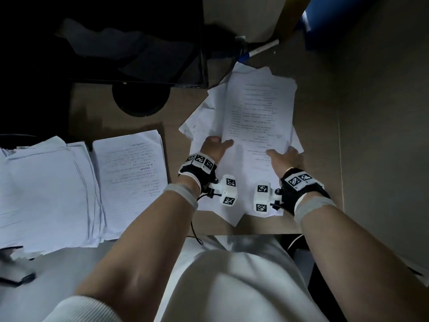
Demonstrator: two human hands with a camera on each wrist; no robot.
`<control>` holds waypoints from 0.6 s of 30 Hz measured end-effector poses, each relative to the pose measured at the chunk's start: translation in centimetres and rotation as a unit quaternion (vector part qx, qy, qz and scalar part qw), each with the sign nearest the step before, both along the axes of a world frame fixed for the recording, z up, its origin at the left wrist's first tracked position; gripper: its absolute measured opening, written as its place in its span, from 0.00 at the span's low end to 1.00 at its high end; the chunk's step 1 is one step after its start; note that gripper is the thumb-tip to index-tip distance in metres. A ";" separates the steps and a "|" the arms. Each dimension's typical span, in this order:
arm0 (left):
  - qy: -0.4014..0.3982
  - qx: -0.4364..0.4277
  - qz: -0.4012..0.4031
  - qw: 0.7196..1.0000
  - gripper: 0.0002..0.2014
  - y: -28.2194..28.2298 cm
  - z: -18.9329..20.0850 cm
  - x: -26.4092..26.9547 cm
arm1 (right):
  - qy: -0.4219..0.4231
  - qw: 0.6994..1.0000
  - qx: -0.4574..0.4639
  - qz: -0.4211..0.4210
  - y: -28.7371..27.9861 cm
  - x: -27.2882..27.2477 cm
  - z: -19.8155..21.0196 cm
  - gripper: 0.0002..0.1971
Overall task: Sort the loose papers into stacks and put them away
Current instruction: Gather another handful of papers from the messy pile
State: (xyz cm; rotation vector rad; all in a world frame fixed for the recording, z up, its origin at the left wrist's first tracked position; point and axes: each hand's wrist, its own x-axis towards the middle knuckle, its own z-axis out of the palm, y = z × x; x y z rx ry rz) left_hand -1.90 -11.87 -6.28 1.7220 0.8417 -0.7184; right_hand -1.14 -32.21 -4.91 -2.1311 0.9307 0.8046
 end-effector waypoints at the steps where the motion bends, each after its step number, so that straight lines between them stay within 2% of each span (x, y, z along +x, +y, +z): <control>1: -0.002 0.000 -0.027 1.000 0.17 -0.1 -0.2 0.0 | -0.002 1.000 -0.006 0.007 -0.1 -0.2 0.0 0.36; 4: -0.005 0.024 -0.105 0.994 0.17 -0.3 0.1 -0.4 | -0.001 0.997 -0.058 0.054 -0.8 -1.1 0.2 0.28; 7: -0.015 0.065 -0.131 0.989 0.14 0.2 0.6 -1.0 | -0.001 0.992 -0.094 0.079 -1.2 -2.3 0.7 0.25; 10: 0.001 0.100 -0.154 0.983 0.09 0.9 1.3 -2.2 | -0.001 0.996 -0.076 0.056 -0.9 -3.0 0.7 0.31; 13: 0.027 0.127 -0.135 0.982 0.05 2.2 1.6 -3.8 | -0.001 0.998 -0.051 0.026 0.1 -3.2 1.0 0.27; 15: 0.043 0.139 -0.106 0.984 0.11 3.2 1.4 -5.2 | 0.005 0.998 -0.058 0.024 0.7 -3.5 1.1 0.27; 18: 0.061 0.168 -0.047 0.983 0.22 4.2 1.2 -7.1 | 0.018 0.998 -0.051 -0.022 2.0 -4.4 1.0 0.41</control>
